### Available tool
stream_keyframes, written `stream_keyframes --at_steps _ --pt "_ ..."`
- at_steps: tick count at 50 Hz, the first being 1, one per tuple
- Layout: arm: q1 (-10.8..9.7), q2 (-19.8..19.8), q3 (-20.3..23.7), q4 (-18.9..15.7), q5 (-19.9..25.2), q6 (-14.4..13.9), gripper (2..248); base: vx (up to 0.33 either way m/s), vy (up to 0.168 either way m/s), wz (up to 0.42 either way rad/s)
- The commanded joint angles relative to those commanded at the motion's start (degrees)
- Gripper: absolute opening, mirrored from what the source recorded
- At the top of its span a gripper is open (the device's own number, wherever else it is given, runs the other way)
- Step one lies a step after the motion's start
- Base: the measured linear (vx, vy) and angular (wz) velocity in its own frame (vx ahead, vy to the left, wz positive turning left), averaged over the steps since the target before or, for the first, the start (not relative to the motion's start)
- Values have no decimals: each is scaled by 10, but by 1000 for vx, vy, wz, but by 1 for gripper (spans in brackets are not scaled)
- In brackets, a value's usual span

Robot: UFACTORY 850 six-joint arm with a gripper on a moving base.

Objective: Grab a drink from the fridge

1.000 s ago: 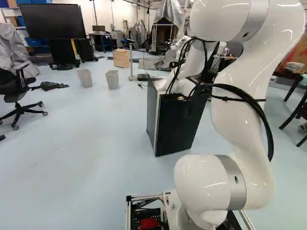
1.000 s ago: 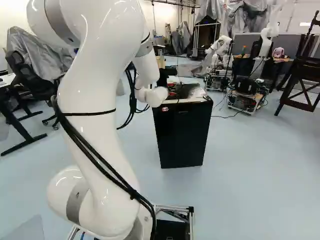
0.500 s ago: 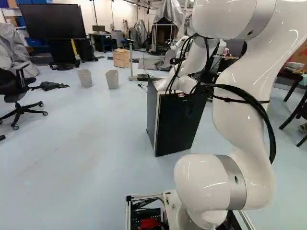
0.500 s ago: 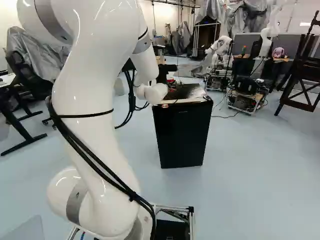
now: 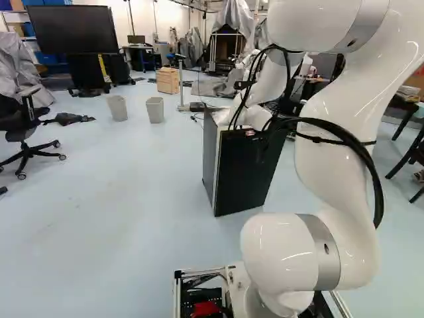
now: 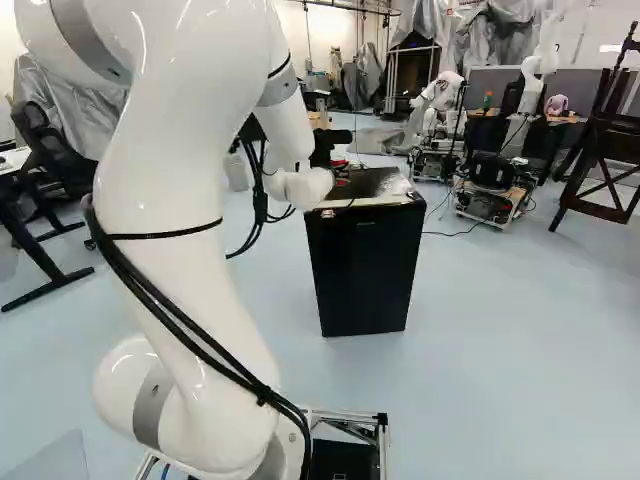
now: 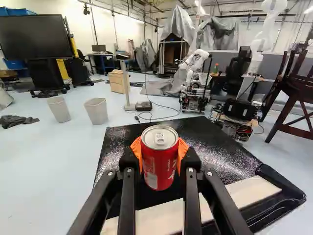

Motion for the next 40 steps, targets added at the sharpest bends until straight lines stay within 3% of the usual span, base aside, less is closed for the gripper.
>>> stream_keyframes --at_steps 40 --pt "28 108 133 8 -10 0 92 0 0 0"
